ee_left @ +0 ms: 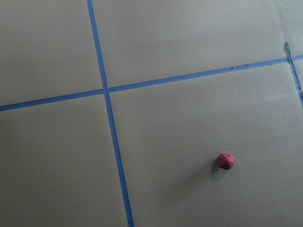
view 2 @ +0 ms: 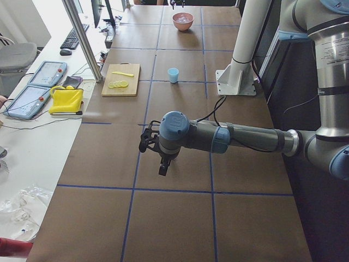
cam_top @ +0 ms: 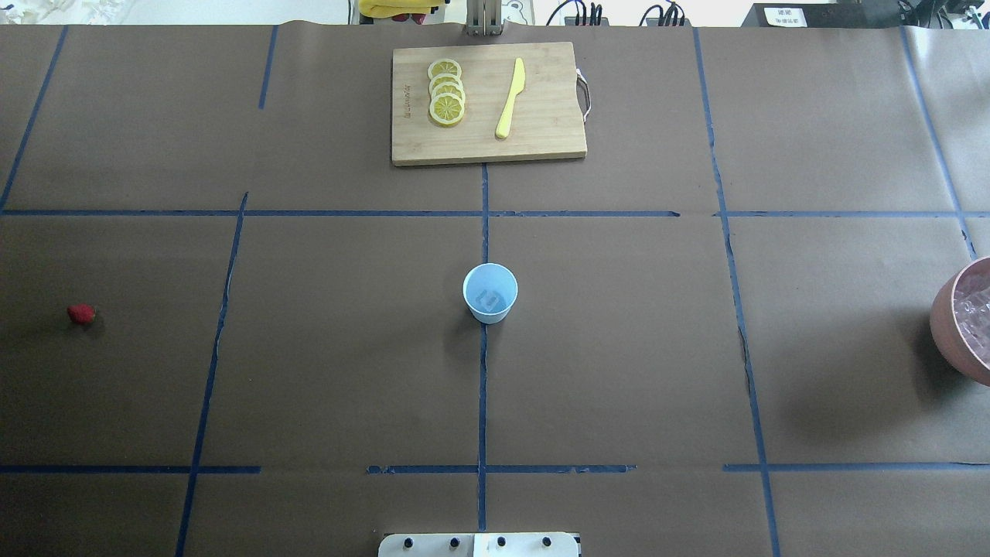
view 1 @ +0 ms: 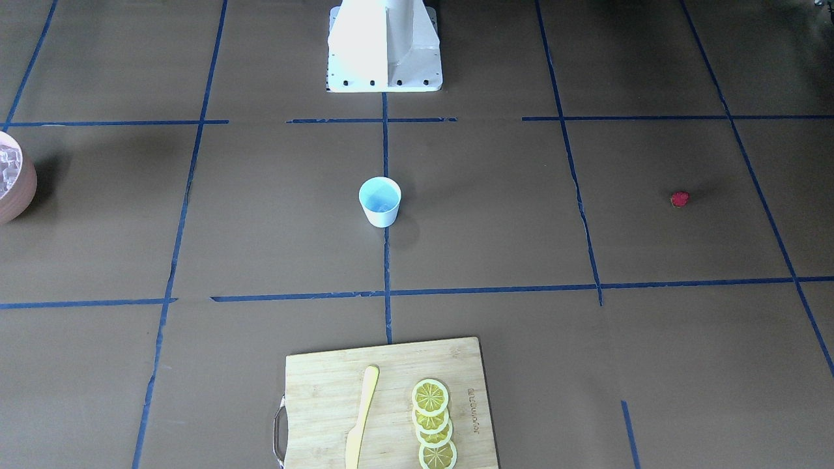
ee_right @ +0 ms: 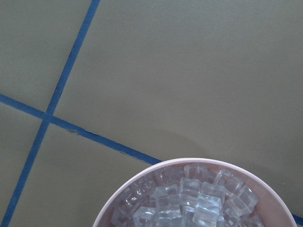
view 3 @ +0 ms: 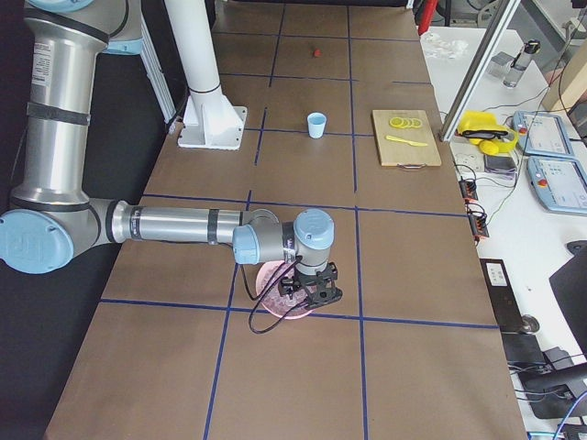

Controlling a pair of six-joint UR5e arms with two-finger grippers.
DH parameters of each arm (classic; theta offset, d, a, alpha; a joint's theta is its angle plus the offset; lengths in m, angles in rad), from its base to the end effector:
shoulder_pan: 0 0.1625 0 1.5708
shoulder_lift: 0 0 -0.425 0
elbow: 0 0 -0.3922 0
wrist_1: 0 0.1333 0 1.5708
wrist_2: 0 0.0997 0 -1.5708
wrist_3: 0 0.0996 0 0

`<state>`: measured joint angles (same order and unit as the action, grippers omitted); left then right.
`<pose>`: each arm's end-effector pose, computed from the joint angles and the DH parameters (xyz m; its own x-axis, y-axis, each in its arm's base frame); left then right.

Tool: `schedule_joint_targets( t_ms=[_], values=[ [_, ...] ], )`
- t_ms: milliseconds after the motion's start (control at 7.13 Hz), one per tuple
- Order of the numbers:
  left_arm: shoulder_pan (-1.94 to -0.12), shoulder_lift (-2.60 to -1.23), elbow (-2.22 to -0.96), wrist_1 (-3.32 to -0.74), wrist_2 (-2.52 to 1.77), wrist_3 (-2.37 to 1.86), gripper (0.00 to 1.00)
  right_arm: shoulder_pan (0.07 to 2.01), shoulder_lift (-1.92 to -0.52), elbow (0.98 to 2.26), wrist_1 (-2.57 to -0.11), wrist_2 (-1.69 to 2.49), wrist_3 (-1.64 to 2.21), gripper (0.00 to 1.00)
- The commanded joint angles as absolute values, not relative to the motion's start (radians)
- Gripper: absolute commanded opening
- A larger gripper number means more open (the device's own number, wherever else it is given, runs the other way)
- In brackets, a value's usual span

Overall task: Put ice and strawberries in cup
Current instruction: 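Grasp another ice cube from the pink bowl with the right gripper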

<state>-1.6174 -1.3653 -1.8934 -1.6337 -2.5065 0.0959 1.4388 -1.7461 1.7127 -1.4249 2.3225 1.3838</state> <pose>-0.0722 -0.4085 0.5730 0.6010 0.2099 -0.7712 -0.0118 0.9671 0.2541 0.0088 -0.4300 0.6552 0.2613 0.9359 0.2365 -0.6773 0.3523 -0.6459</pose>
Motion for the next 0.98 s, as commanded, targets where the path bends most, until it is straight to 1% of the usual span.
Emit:
schedule_joint_targets(
  t_ms=[0,561,842],
  values=[
    [-1.617,-1.365,-1.893,-1.635,-2.507,0.097,1.00,1.439,-1.761,1.689,-1.390,2.327,1.399,0.97],
    [-1.618,-1.365,-1.901,-1.634,-2.507,0.097,1.00,1.434,-1.770,1.666,-1.344,2.342,1.404,0.96],
    [-1.618,-1.365,-1.899,-1.635,-2.508,0.097,1.00,1.427,-1.802,1.661,-1.283,2.345,1.404,0.95]
  ],
)
